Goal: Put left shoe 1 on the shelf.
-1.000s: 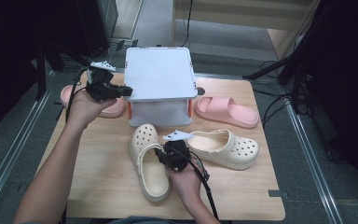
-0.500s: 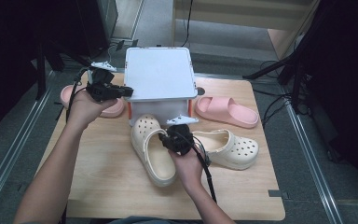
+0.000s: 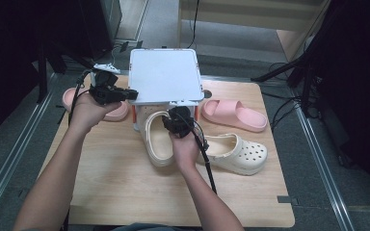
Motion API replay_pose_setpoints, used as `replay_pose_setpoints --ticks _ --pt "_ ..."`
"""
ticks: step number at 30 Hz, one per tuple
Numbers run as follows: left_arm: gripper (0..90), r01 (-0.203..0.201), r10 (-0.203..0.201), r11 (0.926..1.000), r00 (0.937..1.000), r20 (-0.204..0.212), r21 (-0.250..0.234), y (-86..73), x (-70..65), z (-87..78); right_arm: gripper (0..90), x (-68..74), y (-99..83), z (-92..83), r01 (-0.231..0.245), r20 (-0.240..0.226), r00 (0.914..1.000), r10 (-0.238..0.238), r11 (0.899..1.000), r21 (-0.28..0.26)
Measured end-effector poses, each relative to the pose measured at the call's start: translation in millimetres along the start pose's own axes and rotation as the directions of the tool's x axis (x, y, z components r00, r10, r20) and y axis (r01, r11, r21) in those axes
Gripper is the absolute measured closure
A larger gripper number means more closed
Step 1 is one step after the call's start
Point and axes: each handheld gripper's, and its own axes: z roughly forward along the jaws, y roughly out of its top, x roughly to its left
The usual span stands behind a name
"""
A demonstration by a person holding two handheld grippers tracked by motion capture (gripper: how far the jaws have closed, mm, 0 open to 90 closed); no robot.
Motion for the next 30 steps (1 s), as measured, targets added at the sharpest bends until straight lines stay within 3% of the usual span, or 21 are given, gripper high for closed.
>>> replay_pose_setpoints --ticks 1,5,6,10,11,14,17,19,21,24,26,28,30 --pt "82.3 0.002 -0.002 1.0000 1.0000 0.000 0.000 0.0 -0.4 0.1 76.7 0.8 0.5 6.2 -0.016 0.008 0.9998 0.016 1.000 0.006" --pt "82.3 0.000 0.000 1.0000 1.0000 -0.001 0.000 0.0 -0.2 0.0 76.3 3.3 -1.5 14.2 -0.005 0.035 0.9994 0.004 1.000 0.022" --pt "82.3 0.002 -0.002 1.0000 1.0000 0.000 -0.001 0.0 -0.6 0.3 75.7 4.1 -3.0 14.8 -0.005 0.041 0.9992 0.004 1.000 0.004" --pt "82.3 0.000 0.000 1.0000 1.0000 -0.003 -0.003 0.0 -1.1 0.6 72.8 4.3 -3.5 13.5 -0.001 0.032 0.9995 0.001 1.000 0.002" --pt "82.3 -0.001 0.001 1.0000 1.0000 -0.004 -0.004 -0.1 -1.3 0.7 67.0 2.9 -5.1 10.1 -0.012 -0.017 0.9998 0.012 1.000 -0.012" --pt "82.3 -0.016 0.016 0.9999 0.9997 -0.017 -0.004 0.2 -2.8 1.3 61.6 2.8 -7.5 7.0 -0.017 -0.042 0.9990 0.017 1.000 -0.003" --pt "82.2 -0.018 0.017 0.9998 0.9996 -0.021 -0.005 0.3 -3.4 1.6 57.9 2.6 -11.1 -0.8 0.007 -0.051 0.9986 -0.008 1.000 -0.011" --pt "82.2 -0.013 0.012 0.9999 0.9998 -0.017 -0.005 0.3 -2.9 1.6 56.3 1.1 -13.6 -15.1 0.011 -0.073 0.9972 -0.013 1.000 -0.021" --pt "82.2 -0.011 0.011 0.9999 0.9998 -0.016 -0.006 0.3 -2.6 1.6 57.6 1.1 -14.2 -19.2 0.020 -0.072 0.9971 -0.022 0.999 -0.029" --pt "82.3 -0.009 0.009 0.9999 0.9998 -0.016 -0.007 0.4 -2.8 1.8 70.8 1.9 -18.6 -38.4 0.042 -0.106 0.9932 -0.048 0.998 -0.057" --pt "82.2 -0.011 0.011 0.9999 0.9998 -0.017 -0.004 0.5 -3.1 1.5 82.0 4.1 -24.3 -49.6 0.076 -0.138 0.9872 -0.080 0.996 -0.035" --pt "82.1 -0.011 0.011 0.9999 0.9998 -0.019 -0.004 0.5 -3.4 1.5 83.3 5.0 -27.6 -52.6 0.088 -0.152 0.9842 -0.091 0.996 -0.027" --pt "82.0 -0.011 0.011 0.9999 0.9998 -0.017 -0.005 0.4 -3.1 1.5 87.0 7.2 -42.1 -60.5 0.105 -0.188 0.9768 -0.103 0.994 0.003"
